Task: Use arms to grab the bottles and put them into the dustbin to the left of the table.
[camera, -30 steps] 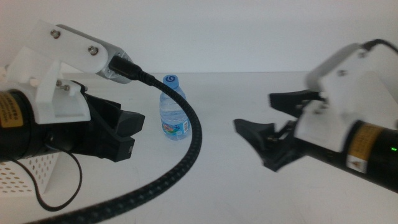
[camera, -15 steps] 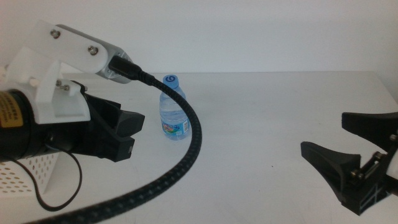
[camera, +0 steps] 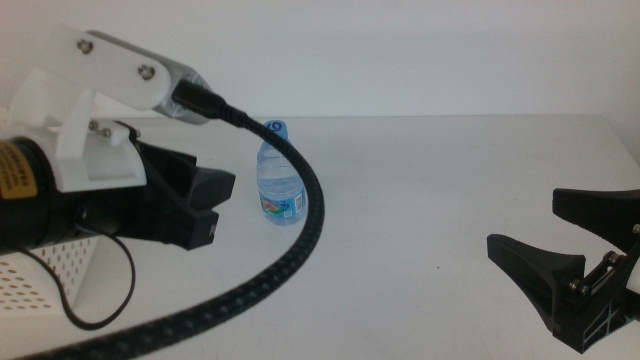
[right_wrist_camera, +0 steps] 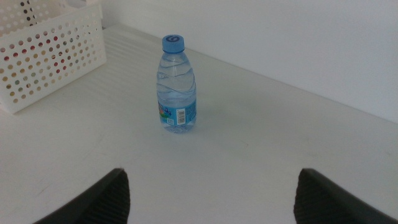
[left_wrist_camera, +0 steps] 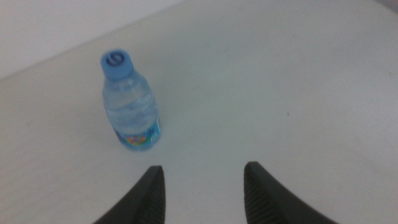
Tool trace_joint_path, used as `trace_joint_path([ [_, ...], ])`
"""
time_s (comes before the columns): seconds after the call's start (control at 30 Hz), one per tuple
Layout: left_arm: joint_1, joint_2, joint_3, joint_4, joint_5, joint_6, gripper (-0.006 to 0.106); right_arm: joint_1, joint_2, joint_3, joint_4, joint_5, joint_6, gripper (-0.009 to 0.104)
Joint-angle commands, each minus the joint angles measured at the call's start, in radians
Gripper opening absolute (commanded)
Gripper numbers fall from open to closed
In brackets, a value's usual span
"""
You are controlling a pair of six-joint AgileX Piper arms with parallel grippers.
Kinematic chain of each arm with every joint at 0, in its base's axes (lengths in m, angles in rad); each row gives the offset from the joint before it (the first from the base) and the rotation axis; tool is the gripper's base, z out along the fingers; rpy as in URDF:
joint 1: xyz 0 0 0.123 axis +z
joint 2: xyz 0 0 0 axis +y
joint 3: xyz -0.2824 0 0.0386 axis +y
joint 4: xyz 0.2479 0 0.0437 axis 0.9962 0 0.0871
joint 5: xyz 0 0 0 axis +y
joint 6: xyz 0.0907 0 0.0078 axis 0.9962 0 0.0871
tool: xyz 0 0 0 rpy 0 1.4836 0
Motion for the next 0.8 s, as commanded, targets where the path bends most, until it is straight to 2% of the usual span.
trace_joint_path([
  [0.0,-0.003,-0.015,-0.028,-0.004,-0.097,-0.009,0.040,-0.004,-0.006,-0.023,-0.007,-0.067,-0.002,0.079],
  [0.6,-0.003,-0.014,-0.025,0.014,-0.198,-0.010,0.040,-0.004,-0.006,-0.023,-0.007,-0.066,-0.002,0.079],
  [0.77,-0.003,-0.014,-0.010,0.046,-0.231,-0.012,0.040,-0.004,-0.006,-0.023,-0.007,-0.066,-0.002,0.079],
])
